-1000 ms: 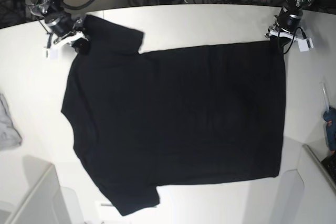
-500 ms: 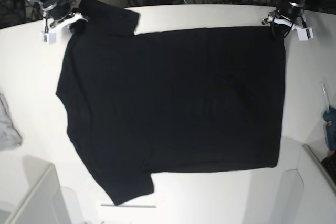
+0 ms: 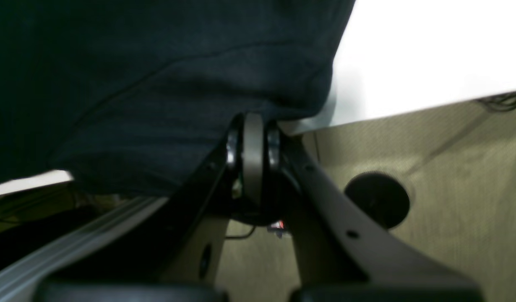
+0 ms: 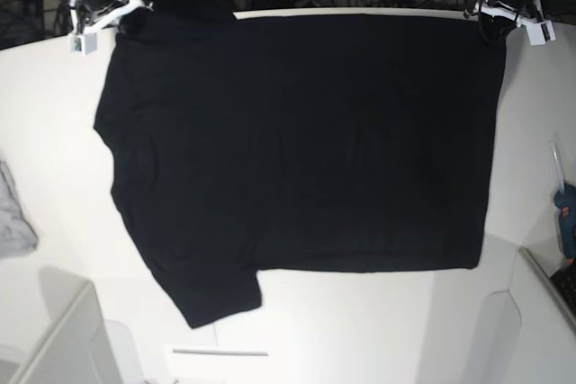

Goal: Fold the T-shirt properly
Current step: 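Pull the shirt toward the robot with both grippers to straighten it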

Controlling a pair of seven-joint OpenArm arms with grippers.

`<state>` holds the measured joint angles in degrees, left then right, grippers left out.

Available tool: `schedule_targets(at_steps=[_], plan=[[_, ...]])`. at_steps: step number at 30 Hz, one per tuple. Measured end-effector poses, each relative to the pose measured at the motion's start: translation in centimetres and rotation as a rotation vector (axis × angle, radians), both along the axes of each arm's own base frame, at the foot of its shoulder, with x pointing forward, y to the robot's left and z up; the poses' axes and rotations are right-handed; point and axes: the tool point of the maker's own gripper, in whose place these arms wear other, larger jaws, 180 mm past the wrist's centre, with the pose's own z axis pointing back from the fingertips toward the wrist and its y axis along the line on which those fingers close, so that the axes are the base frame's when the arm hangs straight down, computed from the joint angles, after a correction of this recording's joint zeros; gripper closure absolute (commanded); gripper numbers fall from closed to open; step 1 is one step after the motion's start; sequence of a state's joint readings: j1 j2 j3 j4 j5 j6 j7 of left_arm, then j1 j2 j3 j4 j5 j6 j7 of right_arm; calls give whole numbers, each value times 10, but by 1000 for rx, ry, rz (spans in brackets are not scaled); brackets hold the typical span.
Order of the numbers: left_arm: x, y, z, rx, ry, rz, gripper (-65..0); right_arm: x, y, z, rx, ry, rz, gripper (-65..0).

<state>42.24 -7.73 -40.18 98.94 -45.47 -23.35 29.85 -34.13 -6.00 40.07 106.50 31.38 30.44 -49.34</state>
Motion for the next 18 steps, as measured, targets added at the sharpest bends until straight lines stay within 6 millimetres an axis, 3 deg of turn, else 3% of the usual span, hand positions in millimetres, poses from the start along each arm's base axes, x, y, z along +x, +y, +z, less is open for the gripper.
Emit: schedule_targets(at_steps=[6,10,14,18], plan=[[5,-5,7,6,-17,-26,0,16,3,26,-41,-62,34,0],[14,-10,24,28,-60,-57,0,16,5,26,-41,-46,44,0],[22,-17,27,14,-92,-39,0,39,6,34,-37,-108,41,0],[38,-19,33,12,-113,-57,0,50,6,37,-40,-127,47,0]])
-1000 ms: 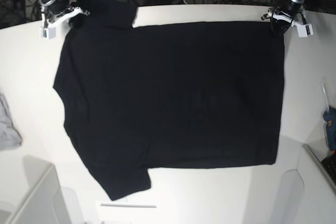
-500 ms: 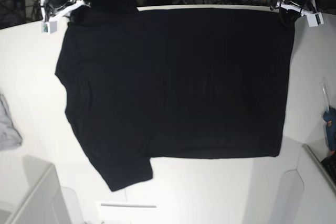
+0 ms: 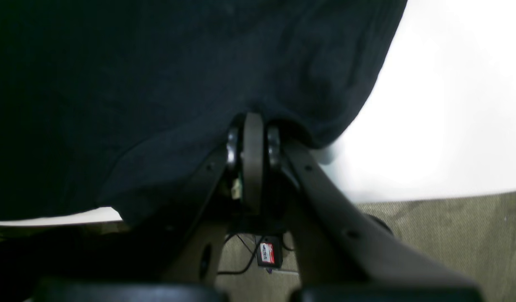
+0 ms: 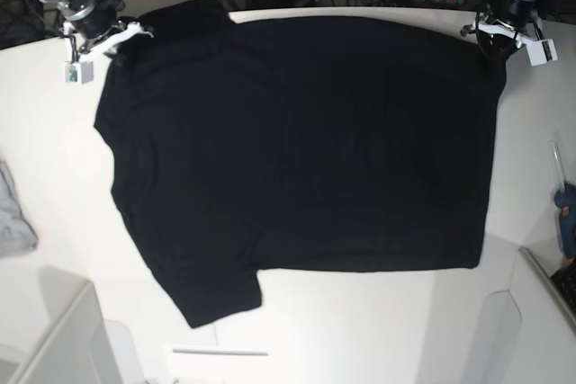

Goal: Fold the T-shirt properly
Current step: 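Pull the shirt toward the robot with both grippers to straighten it, then lift the shoulder edge with both grippers and fold it over the shirt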

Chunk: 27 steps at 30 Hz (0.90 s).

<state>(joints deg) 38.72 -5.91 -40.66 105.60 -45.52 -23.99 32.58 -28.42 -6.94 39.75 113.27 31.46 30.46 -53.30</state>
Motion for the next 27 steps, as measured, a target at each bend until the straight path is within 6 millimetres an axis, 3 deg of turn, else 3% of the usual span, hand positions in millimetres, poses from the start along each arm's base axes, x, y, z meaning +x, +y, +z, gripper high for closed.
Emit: schedule_targets(at_steps=[3,8,21,27], plan=[[5,-3,-7,-20,54,-17,0,10,2,1,5,20,18,0],[19,14,2,-16,34,36,0,39,2,12,5,-22,25,0],[36,21,5,-44,30,96,0,78,-3,32,21,-77,-15,0],[51,21,12,-50,-6,98,0,92,-1,27,53,-58,-4,0]])
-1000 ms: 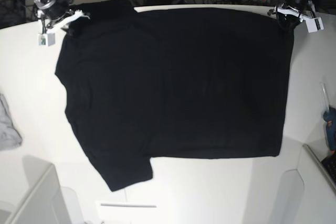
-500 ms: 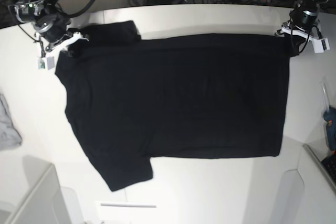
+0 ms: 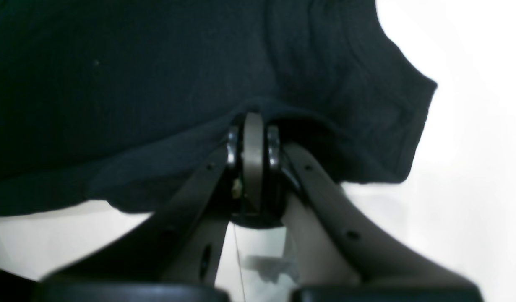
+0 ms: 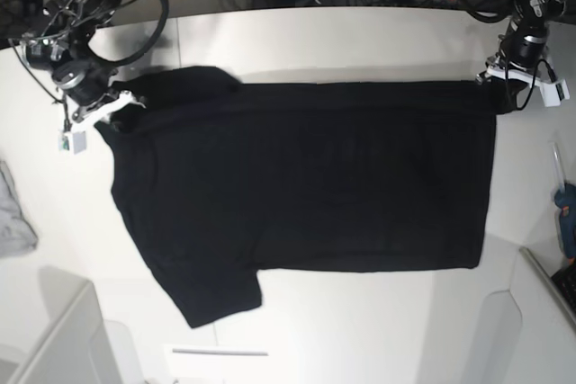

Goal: Fold the T-shirt properly
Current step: 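Lift the shoulder edge with both grippers and fold it over the shirt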

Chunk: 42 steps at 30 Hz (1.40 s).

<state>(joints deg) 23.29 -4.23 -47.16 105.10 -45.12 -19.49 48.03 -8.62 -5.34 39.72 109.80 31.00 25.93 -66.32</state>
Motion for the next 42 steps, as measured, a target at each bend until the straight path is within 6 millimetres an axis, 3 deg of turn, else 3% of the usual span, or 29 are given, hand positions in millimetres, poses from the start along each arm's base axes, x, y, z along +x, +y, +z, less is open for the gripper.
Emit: schedule_targets(at_steps=[16,20,24,31,38,42], plan=[[5,7,-10,-44,13,58,0,25,3,-9,60,4,2,0],[15,13,-8,10,15,61,0,34,17,-13,66,17,59,0],[22,17,-7,52,25,65,0,53,27,-3,69,-19,47,0],[33,20,-5,47,7,73,0,65,22,2,71,-35,23,0],[45,21,-13,8,3,86,0,68,27,-15,112,13,26,0],[53,20,-15,44,28,56,0,75,28,-15,126,-4,18,0]])
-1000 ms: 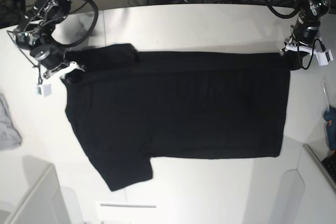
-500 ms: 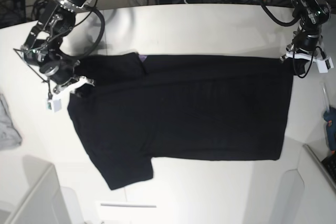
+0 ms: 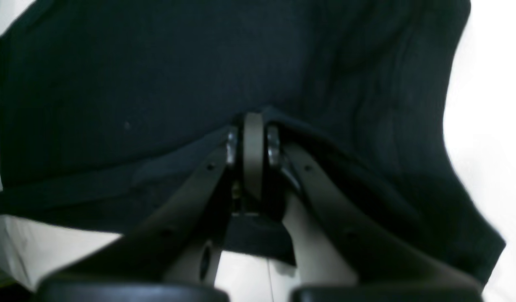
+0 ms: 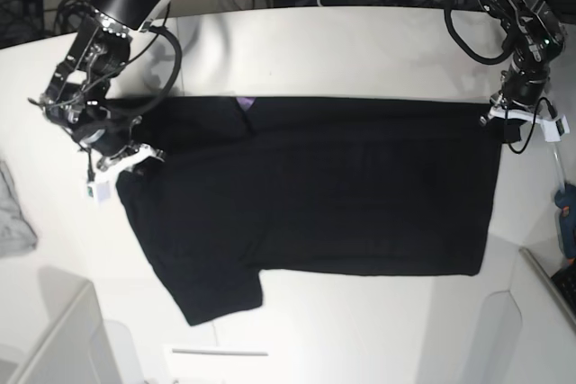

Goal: Fold the T-shirt properly
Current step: 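Lift the shoulder edge with both grippers and fold it over the shirt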

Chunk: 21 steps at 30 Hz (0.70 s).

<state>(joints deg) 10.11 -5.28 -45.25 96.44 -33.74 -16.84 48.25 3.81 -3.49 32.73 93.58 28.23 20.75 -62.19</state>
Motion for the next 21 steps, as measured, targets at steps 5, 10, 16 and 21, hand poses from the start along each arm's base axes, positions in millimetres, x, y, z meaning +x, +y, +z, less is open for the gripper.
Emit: schedule_targets(at_steps=[5,10,16,21], plan=[[16,-6,-4,11,12,-31,0,2,-2,-7,28,24,-45,0],[17,-4,-11,8,31,-25,0,6,-2,-5,33,12,-52,0],[24,-4,-13,-14,22,-17,0,7,-2,-4,33,11,-53,-42],[23,-4,-15,-13,29,-15,-25,7,-3,-3,33,5,-59,-257]])
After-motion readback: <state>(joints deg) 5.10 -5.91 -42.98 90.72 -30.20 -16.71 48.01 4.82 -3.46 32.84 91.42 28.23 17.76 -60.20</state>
